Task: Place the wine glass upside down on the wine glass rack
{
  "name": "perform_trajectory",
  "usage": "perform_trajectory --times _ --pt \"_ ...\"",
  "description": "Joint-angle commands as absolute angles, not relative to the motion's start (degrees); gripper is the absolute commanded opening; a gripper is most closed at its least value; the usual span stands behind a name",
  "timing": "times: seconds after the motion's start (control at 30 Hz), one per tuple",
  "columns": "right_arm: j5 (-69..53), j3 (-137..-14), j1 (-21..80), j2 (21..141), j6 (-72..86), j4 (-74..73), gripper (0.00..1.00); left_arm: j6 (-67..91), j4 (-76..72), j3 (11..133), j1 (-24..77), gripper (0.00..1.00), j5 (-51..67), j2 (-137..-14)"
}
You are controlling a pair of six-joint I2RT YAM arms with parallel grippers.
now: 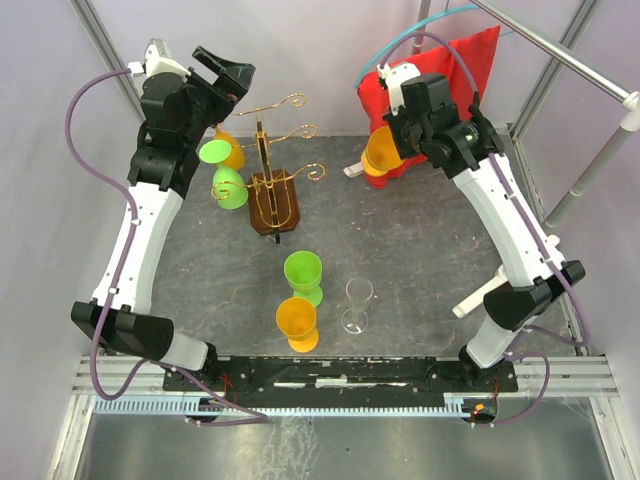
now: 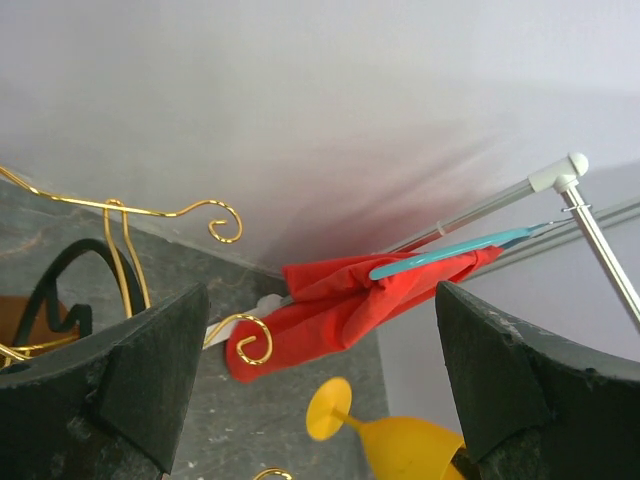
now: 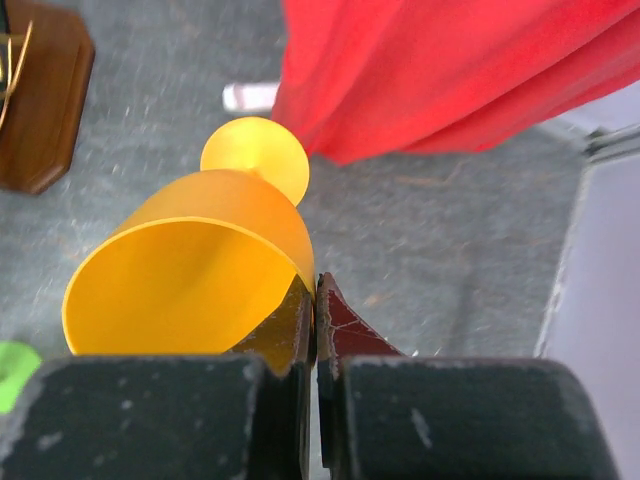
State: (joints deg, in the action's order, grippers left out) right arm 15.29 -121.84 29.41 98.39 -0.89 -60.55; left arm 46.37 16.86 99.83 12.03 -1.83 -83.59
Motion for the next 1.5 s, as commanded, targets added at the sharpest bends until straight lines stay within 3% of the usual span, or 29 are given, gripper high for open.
perform_trajectory --times 0.0,0.3,0.5,1.03,1.47 --pt "21.0 -121.5 29.6 92.3 -7.7 -44.4 0.01 56.3 14.8 100.9 12.3 0.99 0.2 -84.0" --pt "7.8 -105.3 30.1 84.1 -9.2 -5.7 0.01 70.2 5.3 96.8 12.3 0.99 6.4 -83.2" --pt "-1.3 -101.7 31.6 87.3 -5.8 10.9 0.01 73.7 3.3 94.3 12.5 0.99 8.0 -82.3" --pt "1.9 -99.9 41.1 94.9 -9.8 21.3 0.01 78.0 -0.5 88.7 12.7 0.97 8.6 -79.9" --pt "0.2 -95.2 42.7 93.6 -5.9 25.6 0.01 78.8 -1.9 87.5 13.5 0.84 8.7 -81.2"
